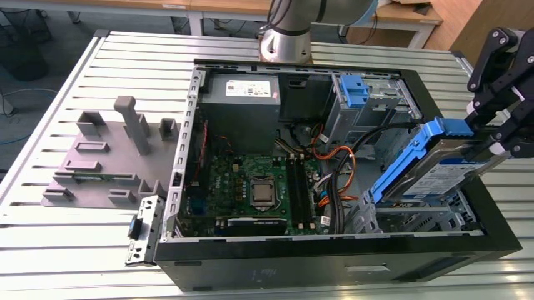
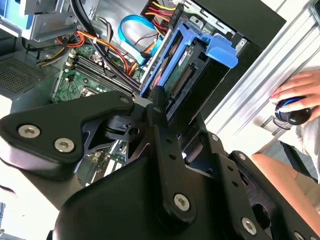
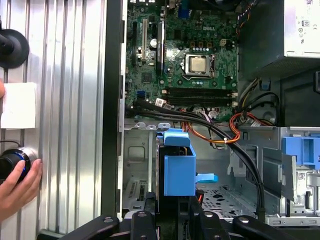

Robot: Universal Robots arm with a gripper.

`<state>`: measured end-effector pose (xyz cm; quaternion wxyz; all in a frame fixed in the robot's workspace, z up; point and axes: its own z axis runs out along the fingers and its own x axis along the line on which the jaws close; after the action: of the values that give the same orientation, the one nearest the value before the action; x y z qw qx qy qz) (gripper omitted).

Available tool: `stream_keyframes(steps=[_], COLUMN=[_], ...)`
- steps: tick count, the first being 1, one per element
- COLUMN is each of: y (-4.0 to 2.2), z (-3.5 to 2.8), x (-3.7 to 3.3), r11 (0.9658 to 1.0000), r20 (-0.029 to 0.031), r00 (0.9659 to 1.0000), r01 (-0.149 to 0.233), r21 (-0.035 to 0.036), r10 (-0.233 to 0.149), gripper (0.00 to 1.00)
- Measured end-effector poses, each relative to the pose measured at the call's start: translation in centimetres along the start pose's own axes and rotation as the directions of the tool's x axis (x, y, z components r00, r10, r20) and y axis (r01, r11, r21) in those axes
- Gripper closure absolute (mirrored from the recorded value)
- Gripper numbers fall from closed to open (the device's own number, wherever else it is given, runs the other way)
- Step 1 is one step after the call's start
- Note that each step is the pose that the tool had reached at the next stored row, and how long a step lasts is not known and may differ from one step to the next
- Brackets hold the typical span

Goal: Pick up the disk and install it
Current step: 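Insert the disk into the insertion slot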

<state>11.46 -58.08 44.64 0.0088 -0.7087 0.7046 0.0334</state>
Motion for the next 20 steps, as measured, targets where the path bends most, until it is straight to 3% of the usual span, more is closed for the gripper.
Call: stream_keyframes(steps=[11, 20], y=[0.28, 0.27], z=[-0.11, 0.24], x=[-0.01, 0.01], r11=[1.0000, 1.0000], r20=[-0.0002, 0.0001], r00=[1.0000, 1.0000], r01=[-0.001, -0.005], r21=[0.0039, 0.0070], r10=[0.001, 0.005], gripper=[0.65, 0.65])
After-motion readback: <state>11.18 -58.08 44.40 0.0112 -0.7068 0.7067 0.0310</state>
